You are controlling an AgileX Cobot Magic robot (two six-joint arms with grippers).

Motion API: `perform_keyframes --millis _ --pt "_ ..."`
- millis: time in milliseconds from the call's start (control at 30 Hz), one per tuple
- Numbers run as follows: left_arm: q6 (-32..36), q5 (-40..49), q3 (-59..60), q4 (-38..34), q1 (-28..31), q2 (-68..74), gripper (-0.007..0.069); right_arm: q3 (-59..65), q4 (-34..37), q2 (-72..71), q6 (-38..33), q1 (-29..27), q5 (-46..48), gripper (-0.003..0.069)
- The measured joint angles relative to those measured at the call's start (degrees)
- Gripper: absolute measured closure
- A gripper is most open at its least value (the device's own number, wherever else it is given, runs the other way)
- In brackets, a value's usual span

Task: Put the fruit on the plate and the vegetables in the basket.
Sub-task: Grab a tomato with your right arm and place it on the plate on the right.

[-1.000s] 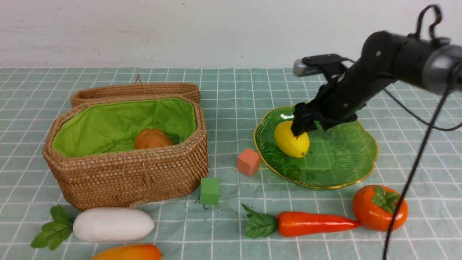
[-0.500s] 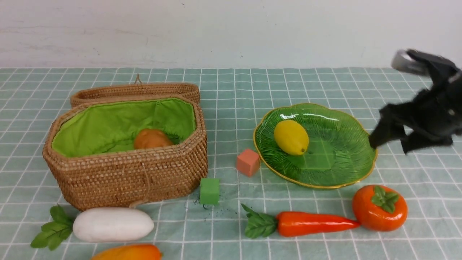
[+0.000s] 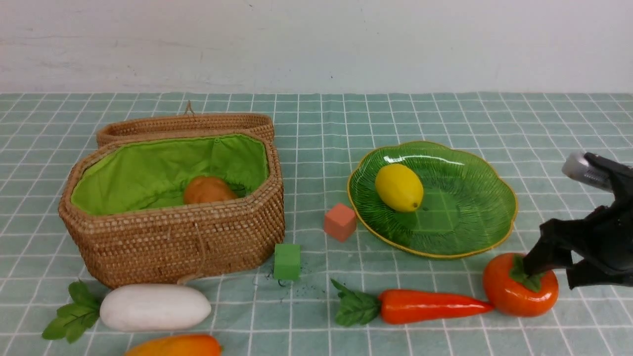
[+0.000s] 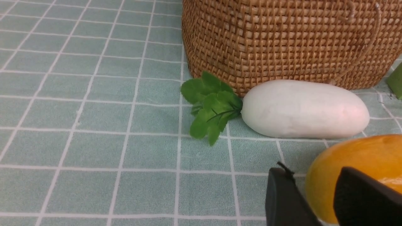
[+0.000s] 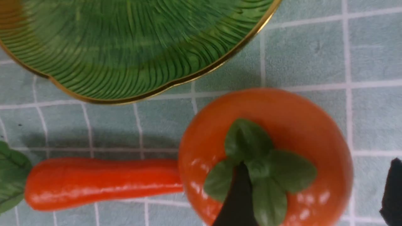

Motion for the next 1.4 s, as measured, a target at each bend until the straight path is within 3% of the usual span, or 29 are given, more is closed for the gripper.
perform_keyframes --millis 100,233,867,1133,1400 --pt "0.0 0.0 0.0 0.0 0.0 0.0 0.0386 -0.2 3.7 3.9 -2.6 0.0 0.1 0.0111" --pt "0.0 0.0 0.0 0.0 0.0 0.0 0.0386 -0.7 5.9 5.0 -5.7 -0.1 1.6 0.0181" --pt "0.0 0.0 0.0 0.0 0.0 0.0 0.0386 -1.3 3.7 -8.4 -9.5 -0.1 5.6 0.0185" --pt "0.0 0.0 0.0 0.0 0.0 0.0 0.0386 -9.9 10.2 -7.5 -10.0 -0.1 2.9 0.0186" --pt "0.0 0.0 0.0 0.0 0.0 0.0 0.0386 -13.0 23.1 4.5 -15.5 -0.1 -8.6 0.0186"
